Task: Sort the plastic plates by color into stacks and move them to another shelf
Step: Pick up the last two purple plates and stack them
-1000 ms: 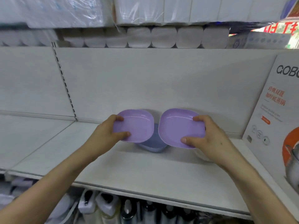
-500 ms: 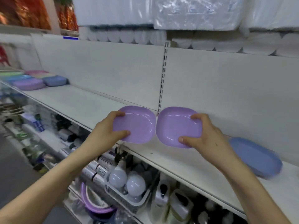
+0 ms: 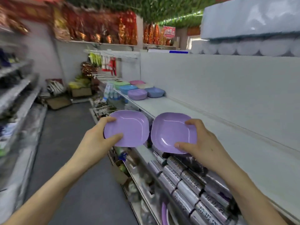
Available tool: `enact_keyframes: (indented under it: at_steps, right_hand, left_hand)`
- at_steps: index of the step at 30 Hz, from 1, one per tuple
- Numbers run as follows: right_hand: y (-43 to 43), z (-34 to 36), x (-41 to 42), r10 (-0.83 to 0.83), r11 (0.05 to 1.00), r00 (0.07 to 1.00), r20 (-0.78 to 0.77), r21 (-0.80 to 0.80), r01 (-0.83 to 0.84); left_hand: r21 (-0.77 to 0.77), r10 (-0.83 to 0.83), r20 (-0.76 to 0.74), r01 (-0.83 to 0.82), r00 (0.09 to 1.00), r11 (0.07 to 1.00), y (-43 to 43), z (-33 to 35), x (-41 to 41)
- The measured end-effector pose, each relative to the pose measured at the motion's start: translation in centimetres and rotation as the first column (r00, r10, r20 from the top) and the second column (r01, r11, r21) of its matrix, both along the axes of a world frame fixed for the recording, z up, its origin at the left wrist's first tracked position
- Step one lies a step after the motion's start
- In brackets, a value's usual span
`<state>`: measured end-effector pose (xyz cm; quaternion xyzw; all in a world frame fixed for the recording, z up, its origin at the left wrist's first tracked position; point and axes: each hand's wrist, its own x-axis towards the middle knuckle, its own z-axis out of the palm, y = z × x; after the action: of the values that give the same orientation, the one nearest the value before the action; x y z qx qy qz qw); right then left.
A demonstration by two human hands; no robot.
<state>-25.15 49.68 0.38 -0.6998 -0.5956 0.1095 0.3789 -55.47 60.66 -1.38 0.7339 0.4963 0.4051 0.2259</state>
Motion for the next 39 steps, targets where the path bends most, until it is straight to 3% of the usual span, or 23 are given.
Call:
enact_keyframes:
  at_steps: [13,24,31,39]
  right_hand:
    - [30.3,-1.7,-13.6,0.345,0.938,0.938,0.008,-0.046,-0.345]
    - [50.5,-1.5,-23.8,0.481,0.875,0.875,0.051,-0.085,-0.476]
    - [61.4,-2.6,-28.7,0.393,0.918,0.917,0.059,-0.084,-0.388]
    - [70.3,-1.3,-31.6,0.186,0.981,0.981,0.062,-0.060,-0.183]
  left_hand:
    - [-0.034,0.353,0.039,-0.351,0.935,0.936,18.3,-2.0,-16.3]
    - [-0.005,0.552,-0.011,-0.552,0.834,0.834,32.6,-1.6,-25.6]
    - [-0.014,0.466,-0.024,-0.466,0.885,0.885,45.9,-2.7,-31.1]
    - [-0.046,0.231,0.007,-0.230,0.973,0.972,62.0,-1.1,-34.5]
